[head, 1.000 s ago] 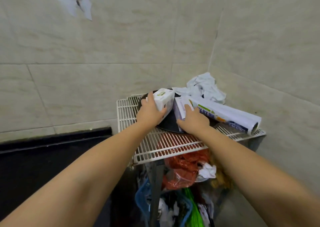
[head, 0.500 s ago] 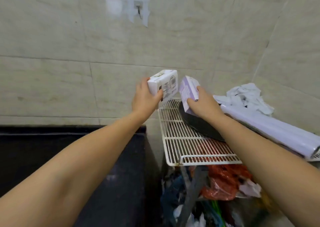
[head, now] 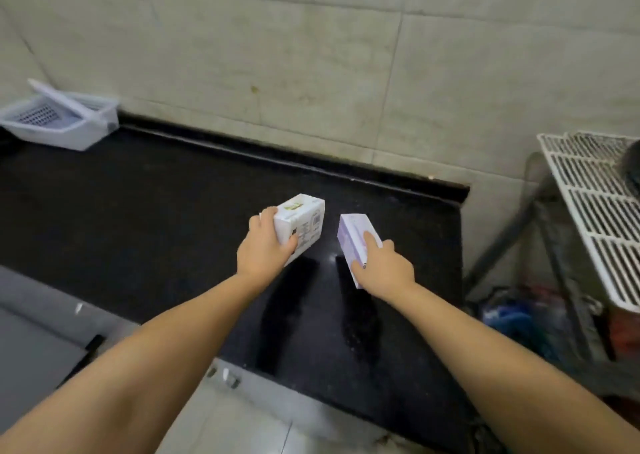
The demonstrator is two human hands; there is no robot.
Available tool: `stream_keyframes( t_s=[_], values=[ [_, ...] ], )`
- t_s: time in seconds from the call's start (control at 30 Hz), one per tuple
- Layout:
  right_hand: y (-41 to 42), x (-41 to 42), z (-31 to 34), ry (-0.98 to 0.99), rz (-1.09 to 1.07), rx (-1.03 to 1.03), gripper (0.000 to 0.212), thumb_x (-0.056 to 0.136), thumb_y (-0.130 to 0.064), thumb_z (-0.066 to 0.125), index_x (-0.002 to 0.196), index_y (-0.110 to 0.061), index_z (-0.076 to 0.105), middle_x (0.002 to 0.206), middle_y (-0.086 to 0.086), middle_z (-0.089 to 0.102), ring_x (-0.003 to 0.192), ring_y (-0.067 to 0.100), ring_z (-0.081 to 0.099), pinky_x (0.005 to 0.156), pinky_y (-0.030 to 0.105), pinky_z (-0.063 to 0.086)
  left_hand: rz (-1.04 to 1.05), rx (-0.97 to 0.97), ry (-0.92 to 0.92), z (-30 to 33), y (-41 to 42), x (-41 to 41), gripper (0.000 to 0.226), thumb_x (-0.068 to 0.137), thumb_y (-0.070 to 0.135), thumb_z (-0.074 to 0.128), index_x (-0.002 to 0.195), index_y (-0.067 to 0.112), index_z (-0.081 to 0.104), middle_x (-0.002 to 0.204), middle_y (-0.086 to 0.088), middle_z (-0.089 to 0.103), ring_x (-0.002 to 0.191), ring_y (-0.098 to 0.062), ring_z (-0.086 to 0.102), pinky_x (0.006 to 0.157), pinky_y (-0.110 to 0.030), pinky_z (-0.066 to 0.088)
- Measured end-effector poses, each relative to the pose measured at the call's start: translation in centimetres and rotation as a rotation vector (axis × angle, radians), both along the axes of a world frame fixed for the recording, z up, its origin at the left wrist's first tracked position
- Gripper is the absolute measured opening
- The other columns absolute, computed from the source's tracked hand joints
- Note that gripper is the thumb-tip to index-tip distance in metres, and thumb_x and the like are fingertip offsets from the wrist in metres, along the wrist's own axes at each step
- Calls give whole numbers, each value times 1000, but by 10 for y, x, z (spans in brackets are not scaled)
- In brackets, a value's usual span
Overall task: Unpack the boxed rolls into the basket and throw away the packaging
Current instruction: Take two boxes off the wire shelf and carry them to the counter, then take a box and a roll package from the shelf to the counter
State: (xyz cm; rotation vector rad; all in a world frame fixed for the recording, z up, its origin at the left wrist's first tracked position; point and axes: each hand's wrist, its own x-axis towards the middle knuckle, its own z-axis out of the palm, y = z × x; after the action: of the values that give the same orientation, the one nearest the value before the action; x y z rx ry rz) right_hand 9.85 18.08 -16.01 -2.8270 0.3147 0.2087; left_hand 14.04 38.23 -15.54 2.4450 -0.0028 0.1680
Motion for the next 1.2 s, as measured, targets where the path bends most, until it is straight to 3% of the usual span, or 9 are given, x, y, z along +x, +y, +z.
stream_keyframes(
  t_s=[0.23, 0.3, 0.4, 0.47, 0.67, 0.83, 1.0, 1.07, 1.2],
  values=[
    [18, -39, -73, -8, 4, -100, 75, 89, -45, 45, 148, -30, 2, 131, 13, 34, 100, 30, 52, 74, 40, 51, 39, 4, 106, -81, 41, -51, 74, 81, 37, 66, 141, 27, 23, 136, -6, 35, 109, -29, 55, 77, -42, 52],
    [14, -36, -72, 4, 29, -88, 75, 89, -51, 44, 147, -32, 1, 135, 13, 31, 106, 31, 50, 77, 41, 50, 34, 58, 93, -87, 43, -54, 78, 80, 34, 67, 143, 22, 22, 139, -10, 33, 113, -31, 53, 85, -45, 52],
    [0, -31, -59, 48, 79, -55, 75, 87, -62, 39, 147, -33, 5, 147, 11, 24, 120, 33, 43, 86, 43, 46, 64, 203, -25, -78, 33, -45, 73, 76, 36, 70, 137, 13, 37, 148, -19, 29, 134, -36, 34, 111, -55, 23],
    [-16, -26, -38, 16, 77, -47, 72, 88, -61, 36, 147, -31, 8, 153, 10, 19, 130, 34, 37, 91, 46, 44, 47, 229, -121, -55, 12, -32, 68, 78, 36, 69, 134, 10, 42, 149, -19, 30, 138, -35, 29, 113, -58, 11],
    [-111, -21, 80, -331, -56, -101, 56, 95, -41, 40, 144, -19, 25, 147, 11, 32, 125, 32, 44, 82, 42, 48, -262, 76, -402, 50, -135, 1, 50, 89, 25, 57, 133, 5, 45, 138, -16, 47, 131, -32, 40, 114, -52, 20],
    [-236, -63, 182, -537, -195, -205, 38, 92, -26, 42, 126, -11, 49, 131, 15, 47, 113, 37, 51, 80, 43, 48, -580, -64, -487, 117, -285, -18, 43, 90, 20, 53, 131, 7, 46, 130, -16, 52, 119, -35, 48, 101, -47, 37],
    [-357, -135, 211, -403, -405, -379, 47, 90, -31, 48, 134, -13, 41, 137, 17, 43, 121, 37, 44, 89, 45, 45, -882, -88, -543, 147, -418, -68, 32, 93, 26, 48, 121, 13, 55, 120, -8, 58, 114, -25, 53, 97, -41, 43],
    [-389, -161, 200, -278, -452, -455, 53, 88, -37, 53, 134, -18, 37, 138, 15, 40, 123, 35, 41, 93, 46, 41, -961, 14, -492, 149, -463, -89, 30, 92, 30, 47, 117, 16, 57, 119, -6, 58, 111, -24, 53, 95, -42, 46],
    [-431, -189, 172, -38, -442, -585, 57, 86, -41, 57, 135, -23, 33, 143, 11, 32, 129, 30, 32, 104, 52, 30, -1053, 364, -196, 141, -526, -122, 33, 93, 38, 44, 116, 18, 55, 122, -10, 51, 112, -29, 48, 92, -44, 44]
  ],
)
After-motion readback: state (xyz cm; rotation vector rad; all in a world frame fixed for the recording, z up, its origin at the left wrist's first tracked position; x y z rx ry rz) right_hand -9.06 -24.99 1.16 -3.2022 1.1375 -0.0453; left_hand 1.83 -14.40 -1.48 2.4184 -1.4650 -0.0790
